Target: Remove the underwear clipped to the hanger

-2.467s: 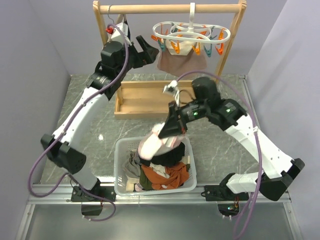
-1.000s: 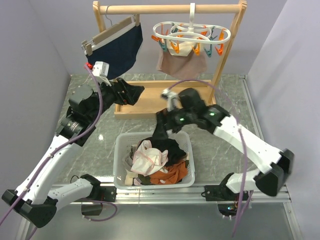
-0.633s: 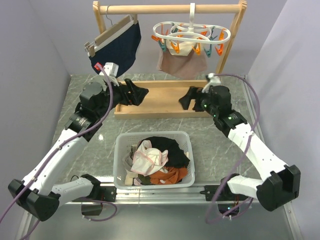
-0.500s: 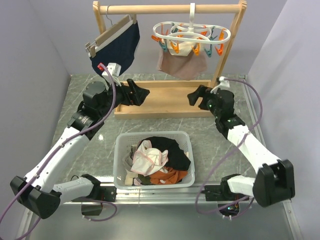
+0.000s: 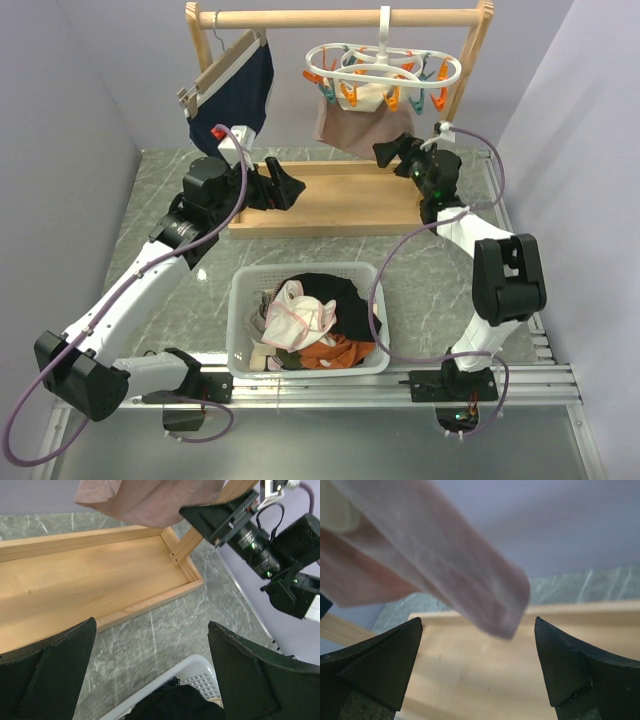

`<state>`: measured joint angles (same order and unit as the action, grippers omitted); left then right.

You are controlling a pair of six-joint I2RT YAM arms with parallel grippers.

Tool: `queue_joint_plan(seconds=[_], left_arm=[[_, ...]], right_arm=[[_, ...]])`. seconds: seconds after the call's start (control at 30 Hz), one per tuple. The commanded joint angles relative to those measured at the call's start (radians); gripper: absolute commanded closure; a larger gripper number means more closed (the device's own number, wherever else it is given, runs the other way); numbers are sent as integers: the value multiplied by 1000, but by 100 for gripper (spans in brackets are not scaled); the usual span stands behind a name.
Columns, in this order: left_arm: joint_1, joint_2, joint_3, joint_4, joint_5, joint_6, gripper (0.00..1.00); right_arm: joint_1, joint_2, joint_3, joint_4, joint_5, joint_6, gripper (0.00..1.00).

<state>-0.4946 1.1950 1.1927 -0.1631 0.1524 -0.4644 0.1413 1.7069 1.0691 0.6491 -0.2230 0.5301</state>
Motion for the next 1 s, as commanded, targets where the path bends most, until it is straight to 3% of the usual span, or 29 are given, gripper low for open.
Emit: queue_joint_plan(seconds=[0.0, 0.17, 0.27, 0.3, 0.37, 0.4, 0.43, 0.47, 0.77, 0.97], left_arm=[[-2, 6, 41, 17, -4, 7, 0], [-2, 32, 54, 10, -13, 9, 1], [-2, 46, 65, 5, -11, 12, 0], [-2, 49, 70, 4, -10, 12, 0], [-2, 60, 76, 7, -5, 12, 1], [-2, 61, 74, 13, -1, 9, 1], [-2, 63, 74, 16, 1, 9, 0], [-2, 61, 74, 19, 3, 9, 0], [-2, 41, 62, 30, 13, 24, 1], [-1, 5, 45, 34, 9, 36, 1]], right_arm=[[1, 66, 95, 133, 20, -30, 0], [4, 170, 198, 150, 7, -19, 9], [7, 198, 238, 156, -36, -4, 30], [12, 200, 242, 159, -44, 2, 47], [20, 177, 230, 164, -41, -1, 65], [24, 163, 210, 162, -44, -10, 85], [26, 151, 200, 161, -44, -10, 96], [29, 119, 183, 162, -39, -9, 100], [112, -151, -23, 87, 141, -114, 100], [239, -292, -70, -28, 367, -350, 100]])
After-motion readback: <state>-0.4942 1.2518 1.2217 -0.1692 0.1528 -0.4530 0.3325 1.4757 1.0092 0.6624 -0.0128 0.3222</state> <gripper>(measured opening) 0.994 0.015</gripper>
